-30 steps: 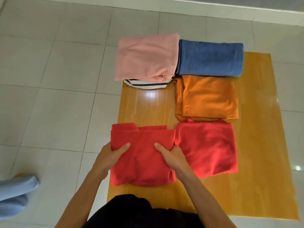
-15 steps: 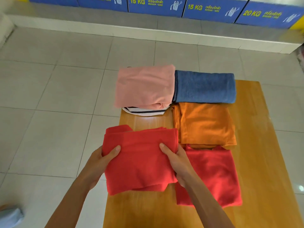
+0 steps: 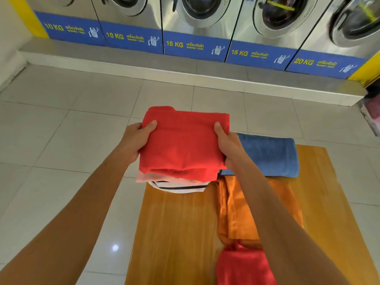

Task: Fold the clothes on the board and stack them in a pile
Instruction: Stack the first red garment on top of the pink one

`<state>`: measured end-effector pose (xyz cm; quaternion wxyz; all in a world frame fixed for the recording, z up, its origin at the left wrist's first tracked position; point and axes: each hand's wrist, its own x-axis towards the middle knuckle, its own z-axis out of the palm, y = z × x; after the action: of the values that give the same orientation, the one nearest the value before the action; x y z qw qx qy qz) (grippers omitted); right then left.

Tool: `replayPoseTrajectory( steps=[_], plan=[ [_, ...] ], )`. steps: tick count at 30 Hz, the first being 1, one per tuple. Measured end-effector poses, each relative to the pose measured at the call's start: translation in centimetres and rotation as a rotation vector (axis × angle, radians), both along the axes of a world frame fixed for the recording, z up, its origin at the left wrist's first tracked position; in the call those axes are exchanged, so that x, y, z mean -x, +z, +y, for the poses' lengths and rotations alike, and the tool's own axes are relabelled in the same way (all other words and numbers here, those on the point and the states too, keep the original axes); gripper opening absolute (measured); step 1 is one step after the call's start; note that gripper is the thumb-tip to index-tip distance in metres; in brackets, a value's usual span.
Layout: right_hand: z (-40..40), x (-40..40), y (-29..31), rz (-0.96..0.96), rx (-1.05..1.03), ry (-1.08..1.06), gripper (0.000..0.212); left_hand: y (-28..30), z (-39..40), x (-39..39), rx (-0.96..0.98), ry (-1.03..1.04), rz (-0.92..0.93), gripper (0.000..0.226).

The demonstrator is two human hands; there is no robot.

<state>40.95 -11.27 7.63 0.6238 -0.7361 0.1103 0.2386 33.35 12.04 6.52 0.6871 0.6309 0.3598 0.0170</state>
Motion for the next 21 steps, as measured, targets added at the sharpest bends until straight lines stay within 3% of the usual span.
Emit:
replayPoseTrajectory(
  steps=[4, 13, 16, 21],
  plan=[
    [0.0, -1.4, -5.9, -0.033, 0.180, 0.024, 0.030, -6.0, -0.1, -0.9, -0.046, -0.024, 0.201, 0.061],
    [-0.3, -1.8, -7.6, -0.088, 0.189, 0.004, 0.019, -7.7, -0.1, -0.4, -0.073, 0.048, 0.219, 0.063],
    [-1.1, -1.0, -7.0, -0.057, 0.120, 0.000, 0.021, -7.1, -1.2, 1.2, -0.190, 0.066, 0.218, 0.054],
    [-5.1, 2.4, -6.2, -0.112, 0.203, -0.036, 0.021, -6.2, -3.2, 6.2, -0.280, 0.118, 0.210, 0.023]
  ],
)
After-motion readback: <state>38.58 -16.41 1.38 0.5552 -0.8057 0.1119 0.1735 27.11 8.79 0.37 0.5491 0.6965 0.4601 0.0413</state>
